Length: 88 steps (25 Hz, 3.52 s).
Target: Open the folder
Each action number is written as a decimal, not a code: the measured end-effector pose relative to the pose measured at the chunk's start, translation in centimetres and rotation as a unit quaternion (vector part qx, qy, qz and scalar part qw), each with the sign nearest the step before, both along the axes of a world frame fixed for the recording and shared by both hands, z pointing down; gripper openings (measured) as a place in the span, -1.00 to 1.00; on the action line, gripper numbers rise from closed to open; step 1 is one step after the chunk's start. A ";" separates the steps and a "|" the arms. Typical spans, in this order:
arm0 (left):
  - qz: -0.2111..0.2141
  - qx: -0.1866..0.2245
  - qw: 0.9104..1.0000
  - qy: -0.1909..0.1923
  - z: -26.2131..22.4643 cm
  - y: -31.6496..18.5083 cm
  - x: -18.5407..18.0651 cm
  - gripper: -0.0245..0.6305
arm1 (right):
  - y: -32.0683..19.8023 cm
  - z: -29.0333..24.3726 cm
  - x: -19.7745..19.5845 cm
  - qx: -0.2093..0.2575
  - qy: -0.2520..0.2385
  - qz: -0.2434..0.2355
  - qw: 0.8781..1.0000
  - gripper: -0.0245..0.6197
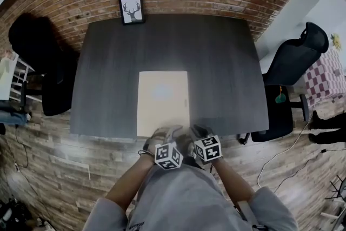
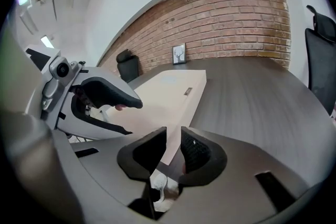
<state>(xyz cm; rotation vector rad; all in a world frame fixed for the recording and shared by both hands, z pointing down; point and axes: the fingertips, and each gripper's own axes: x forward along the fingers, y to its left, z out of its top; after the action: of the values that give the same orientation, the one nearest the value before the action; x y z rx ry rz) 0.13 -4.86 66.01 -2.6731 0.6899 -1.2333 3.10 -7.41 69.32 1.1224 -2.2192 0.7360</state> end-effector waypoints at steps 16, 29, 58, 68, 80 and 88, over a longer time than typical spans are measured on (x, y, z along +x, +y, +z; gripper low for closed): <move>0.078 0.024 0.993 -0.090 3.0 2.2 1.4 -0.43 | 0.1 0.9 -0.5 -0.016 0.018 -0.019 1.000 -0.72; 0.064 0.035 0.991 -0.108 3.5 1.8 0.9 -0.55 | 0.2 0.9 -0.9 -0.017 0.059 -0.038 0.997 -0.72; -0.126 0.092 0.985 0.078 -7.7 0.4 -2.9 -0.91 | 0.2 1.2 -0.7 -0.039 0.065 -0.045 0.996 -0.72; -0.284 0.136 0.936 0.159 -13.9 0.3 -10.0 -0.91 | 0.1 1.2 -0.7 -0.048 0.071 -0.054 0.995 -0.72; -0.452 0.162 0.859 0.176 -16.5 0.7 -22.3 -0.92 | 0.2 1.4 -1.0 -0.053 0.084 -0.075 0.992 -0.72; -0.553 0.156 0.805 0.147 -14.9 1.6 -30.9 -0.92 | 0.2 1.4 -1.2 -0.051 0.086 -0.080 0.992 -0.72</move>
<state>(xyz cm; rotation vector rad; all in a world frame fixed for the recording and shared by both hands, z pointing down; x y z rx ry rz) -30.77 -3.28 51.16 -2.0963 2.4522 -0.6429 1.95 -7.21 70.73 0.9121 -2.0744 0.6512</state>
